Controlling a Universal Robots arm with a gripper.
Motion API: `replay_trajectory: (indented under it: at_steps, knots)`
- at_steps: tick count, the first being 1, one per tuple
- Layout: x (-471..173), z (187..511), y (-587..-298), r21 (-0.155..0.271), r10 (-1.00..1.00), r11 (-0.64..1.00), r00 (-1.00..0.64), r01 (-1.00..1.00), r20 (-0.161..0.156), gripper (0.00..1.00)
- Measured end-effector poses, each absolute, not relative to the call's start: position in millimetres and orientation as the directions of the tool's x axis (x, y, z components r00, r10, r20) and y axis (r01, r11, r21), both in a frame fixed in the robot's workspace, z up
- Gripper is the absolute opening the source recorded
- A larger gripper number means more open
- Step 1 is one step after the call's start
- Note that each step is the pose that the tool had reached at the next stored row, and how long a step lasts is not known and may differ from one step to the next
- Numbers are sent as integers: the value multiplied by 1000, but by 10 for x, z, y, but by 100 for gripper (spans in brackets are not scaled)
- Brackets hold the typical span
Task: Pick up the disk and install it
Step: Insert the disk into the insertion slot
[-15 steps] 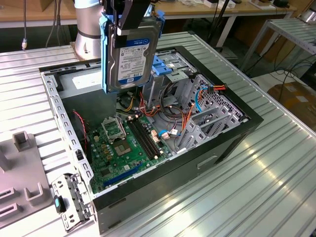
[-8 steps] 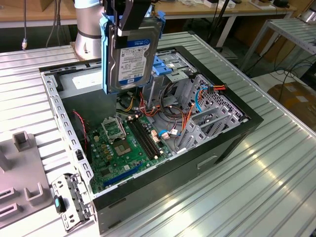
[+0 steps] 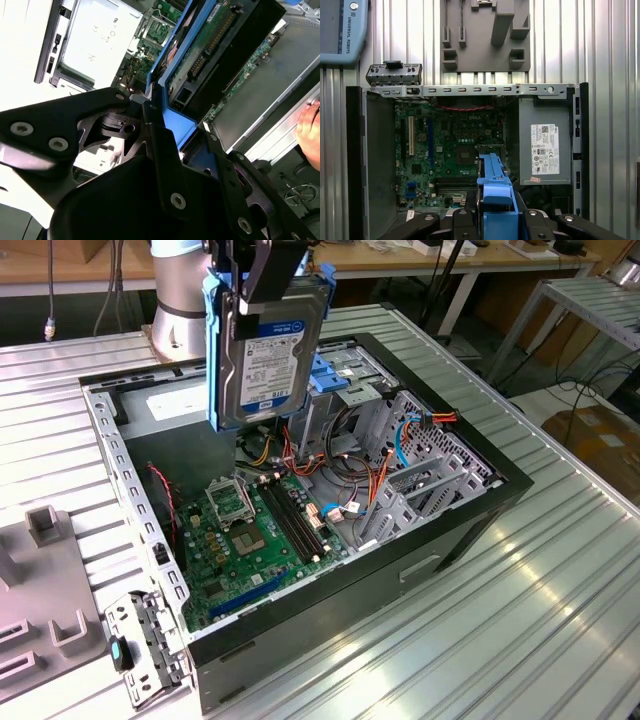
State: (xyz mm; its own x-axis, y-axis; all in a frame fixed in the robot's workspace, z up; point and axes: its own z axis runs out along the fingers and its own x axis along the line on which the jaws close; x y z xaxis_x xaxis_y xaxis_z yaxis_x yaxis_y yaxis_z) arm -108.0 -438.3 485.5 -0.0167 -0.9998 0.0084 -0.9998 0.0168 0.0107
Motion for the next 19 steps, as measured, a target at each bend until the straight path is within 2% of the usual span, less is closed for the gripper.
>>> replay_trajectory:
  at_steps: [19]
  knots:
    - [-1079, 4853, -4424, 11, -1000, 17, -17, -1000, 8, 37]
